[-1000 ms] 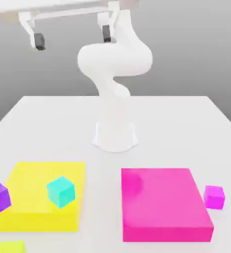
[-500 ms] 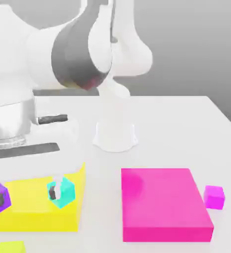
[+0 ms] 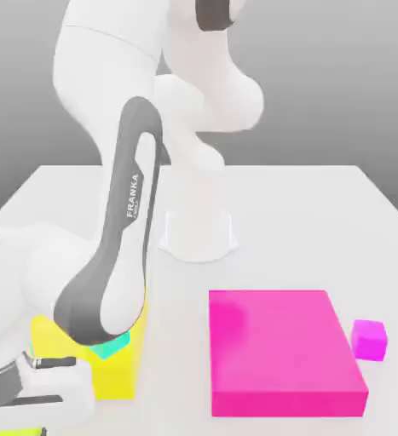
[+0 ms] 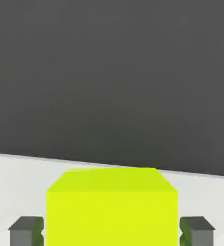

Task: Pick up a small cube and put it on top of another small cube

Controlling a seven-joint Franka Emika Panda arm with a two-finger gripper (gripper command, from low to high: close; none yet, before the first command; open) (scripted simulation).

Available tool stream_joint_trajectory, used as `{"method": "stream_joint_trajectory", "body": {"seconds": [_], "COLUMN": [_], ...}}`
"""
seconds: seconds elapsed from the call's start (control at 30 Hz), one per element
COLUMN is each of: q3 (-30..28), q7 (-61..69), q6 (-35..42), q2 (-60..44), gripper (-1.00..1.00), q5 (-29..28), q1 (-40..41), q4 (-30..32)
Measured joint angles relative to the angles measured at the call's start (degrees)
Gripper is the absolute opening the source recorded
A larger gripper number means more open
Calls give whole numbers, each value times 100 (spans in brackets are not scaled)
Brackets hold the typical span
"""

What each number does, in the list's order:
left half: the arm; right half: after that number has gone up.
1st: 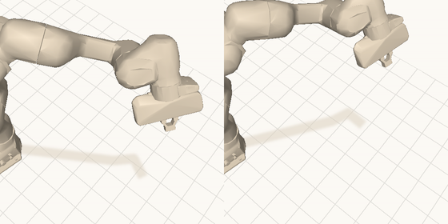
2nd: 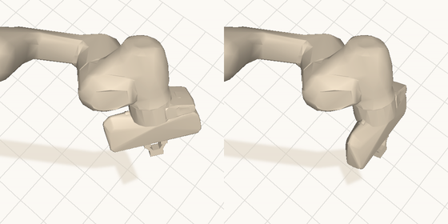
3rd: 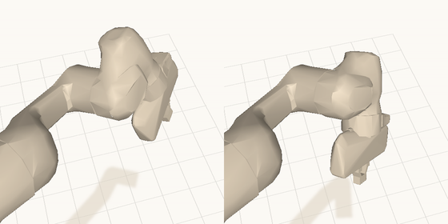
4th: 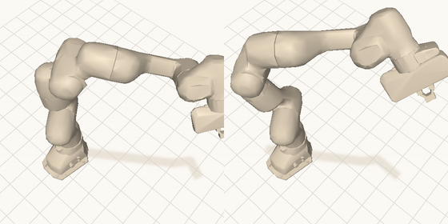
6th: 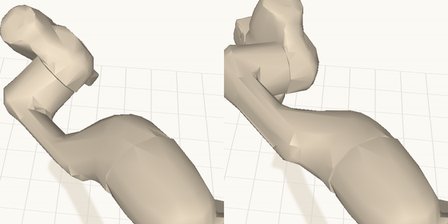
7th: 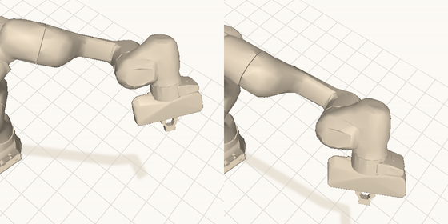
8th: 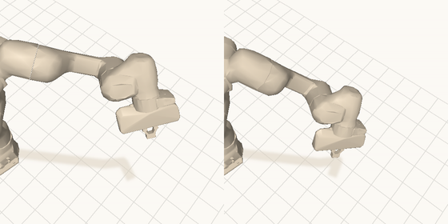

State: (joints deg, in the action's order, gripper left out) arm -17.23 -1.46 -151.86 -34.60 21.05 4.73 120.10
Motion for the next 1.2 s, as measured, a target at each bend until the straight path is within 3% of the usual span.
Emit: {"method": "stream_joint_trajectory", "body": {"seconds": [0.1, 0.23, 0.5, 0.73, 0.93, 1.07, 1.1, 1.2], "q3": [4, -325, -616, -727, -349, -363, -368, -368], "q7": [7, -265, -1434, -3071, -4701, -4677, -4623, -4623], "q6": [-13, 501, 991, 1165, 1241, 426, 235, 235], "q2": [-20, 692, 2000, 3408, 4597, 4033, 3873, 3873], "gripper": [-100, -100, -100, -100, -100, -100, 100, 100], "q5": [6, -320, -444, -1404, -2589, -2438, -2360, -2360], "q1": [5, -249, -648, -872, -558, -592, -610, -610], "q4": [-5, 206, 1226, 2220, 3049, 3294, 3331, 3331]}}
